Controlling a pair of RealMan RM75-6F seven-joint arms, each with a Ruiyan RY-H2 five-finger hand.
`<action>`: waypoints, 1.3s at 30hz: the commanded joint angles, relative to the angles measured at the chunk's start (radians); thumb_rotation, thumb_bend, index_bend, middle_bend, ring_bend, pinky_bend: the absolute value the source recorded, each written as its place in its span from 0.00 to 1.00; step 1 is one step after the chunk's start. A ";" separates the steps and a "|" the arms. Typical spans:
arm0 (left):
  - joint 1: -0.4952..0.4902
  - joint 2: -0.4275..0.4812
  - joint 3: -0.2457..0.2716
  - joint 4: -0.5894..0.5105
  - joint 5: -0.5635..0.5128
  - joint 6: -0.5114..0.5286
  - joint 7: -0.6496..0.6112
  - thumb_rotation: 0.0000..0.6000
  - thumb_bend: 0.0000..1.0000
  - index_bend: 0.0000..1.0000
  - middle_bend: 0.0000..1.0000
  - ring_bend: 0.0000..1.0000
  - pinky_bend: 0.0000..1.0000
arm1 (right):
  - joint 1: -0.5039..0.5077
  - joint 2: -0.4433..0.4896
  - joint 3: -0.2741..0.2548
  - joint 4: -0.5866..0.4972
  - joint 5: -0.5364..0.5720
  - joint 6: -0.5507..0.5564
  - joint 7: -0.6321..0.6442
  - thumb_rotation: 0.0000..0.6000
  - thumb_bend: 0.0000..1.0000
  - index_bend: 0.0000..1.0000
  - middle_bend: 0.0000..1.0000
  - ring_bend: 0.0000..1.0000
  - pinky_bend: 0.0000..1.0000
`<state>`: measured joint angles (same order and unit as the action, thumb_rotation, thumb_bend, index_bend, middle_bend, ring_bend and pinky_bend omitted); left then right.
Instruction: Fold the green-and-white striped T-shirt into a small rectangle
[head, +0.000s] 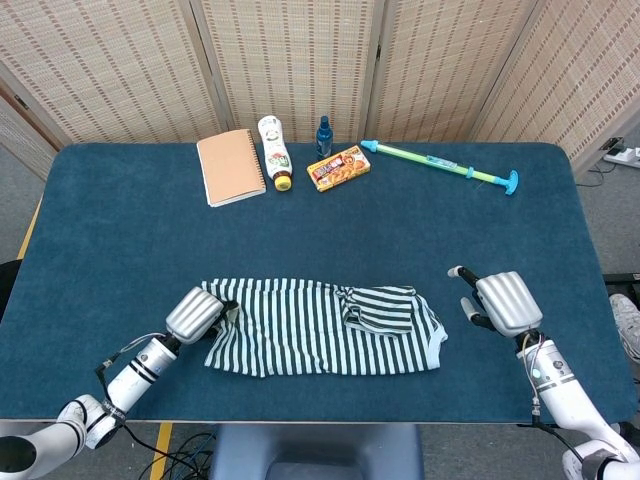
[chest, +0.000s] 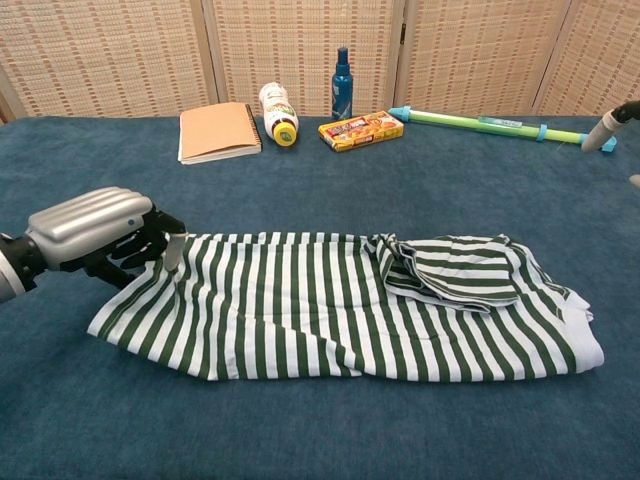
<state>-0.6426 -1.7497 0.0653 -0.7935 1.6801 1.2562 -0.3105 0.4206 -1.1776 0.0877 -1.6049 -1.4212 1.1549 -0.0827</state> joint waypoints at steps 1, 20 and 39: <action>-0.002 0.000 -0.005 -0.012 0.001 0.007 0.011 1.00 0.45 0.64 0.90 0.86 0.99 | 0.000 0.001 0.001 0.001 -0.003 0.002 0.005 1.00 0.48 0.25 0.97 1.00 1.00; 0.008 0.141 -0.033 -0.186 -0.014 0.042 0.085 1.00 0.58 0.68 0.90 0.86 1.00 | -0.007 0.007 0.001 -0.004 -0.017 0.017 0.015 1.00 0.48 0.25 0.97 1.00 1.00; 0.128 0.277 -0.044 -0.171 -0.131 0.026 0.037 1.00 0.60 0.67 0.90 0.86 1.00 | 0.005 0.002 0.006 -0.041 -0.027 0.016 -0.018 1.00 0.48 0.25 0.97 1.00 1.00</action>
<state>-0.5206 -1.4791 0.0254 -0.9724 1.5578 1.2868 -0.2689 0.4260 -1.1754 0.0940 -1.6464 -1.4484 1.1708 -0.1009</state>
